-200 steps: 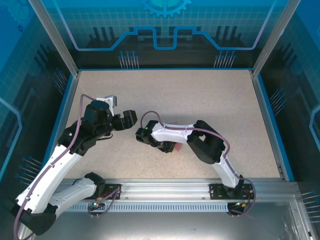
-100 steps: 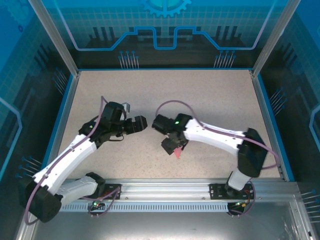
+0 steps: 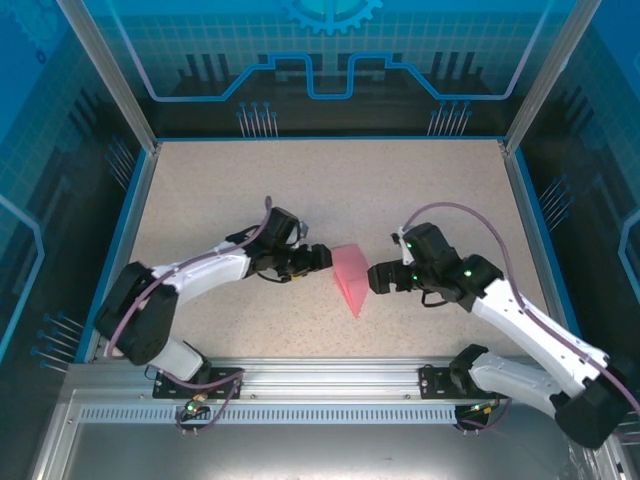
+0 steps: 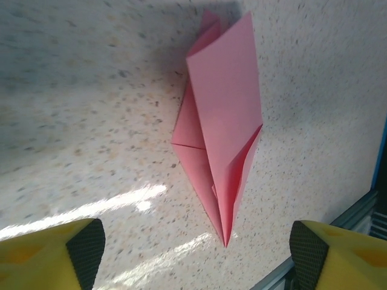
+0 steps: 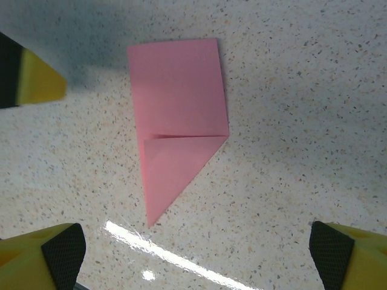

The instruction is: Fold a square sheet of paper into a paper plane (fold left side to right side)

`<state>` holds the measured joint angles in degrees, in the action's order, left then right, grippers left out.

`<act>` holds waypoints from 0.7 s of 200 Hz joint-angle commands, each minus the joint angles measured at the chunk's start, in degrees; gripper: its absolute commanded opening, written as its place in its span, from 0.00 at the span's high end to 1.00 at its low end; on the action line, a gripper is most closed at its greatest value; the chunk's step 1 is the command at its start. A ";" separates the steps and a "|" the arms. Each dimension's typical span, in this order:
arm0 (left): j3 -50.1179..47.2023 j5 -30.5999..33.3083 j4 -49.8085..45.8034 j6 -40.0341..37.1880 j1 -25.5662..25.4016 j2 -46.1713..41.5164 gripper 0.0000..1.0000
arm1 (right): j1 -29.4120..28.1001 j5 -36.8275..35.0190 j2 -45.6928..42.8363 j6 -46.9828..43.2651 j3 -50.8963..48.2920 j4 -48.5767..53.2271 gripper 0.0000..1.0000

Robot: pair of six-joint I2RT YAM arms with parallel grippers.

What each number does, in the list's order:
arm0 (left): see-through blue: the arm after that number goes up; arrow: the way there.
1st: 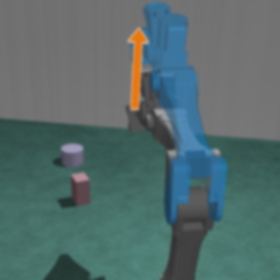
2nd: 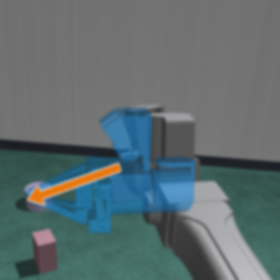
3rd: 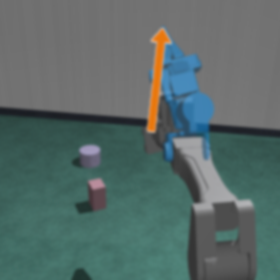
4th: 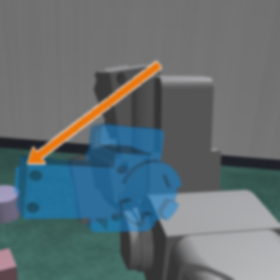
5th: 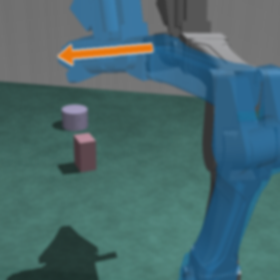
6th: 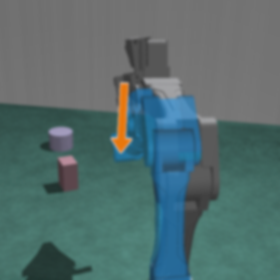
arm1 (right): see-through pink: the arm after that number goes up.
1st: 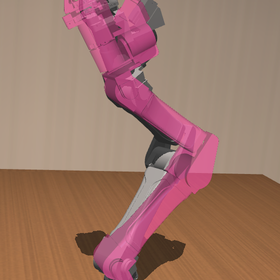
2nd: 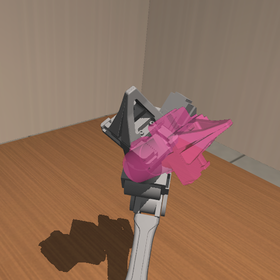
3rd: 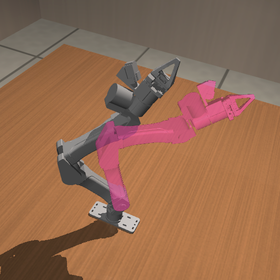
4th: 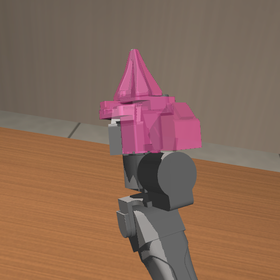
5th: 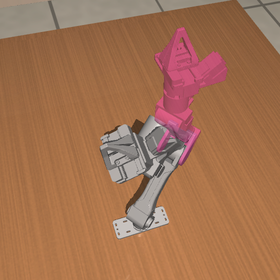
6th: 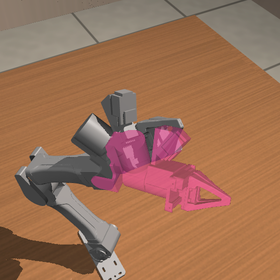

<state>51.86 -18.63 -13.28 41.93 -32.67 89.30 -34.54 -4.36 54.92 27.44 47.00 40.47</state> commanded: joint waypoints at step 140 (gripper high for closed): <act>7.32 -1.80 12.74 -2.92 -3.18 16.55 0.84 | 10.07 14.34 -12.13 1.73 -15.54 -16.41 0.01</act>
<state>62.06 -19.22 -3.51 40.86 -35.42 109.12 -26.52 2.24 40.03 30.13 31.16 28.82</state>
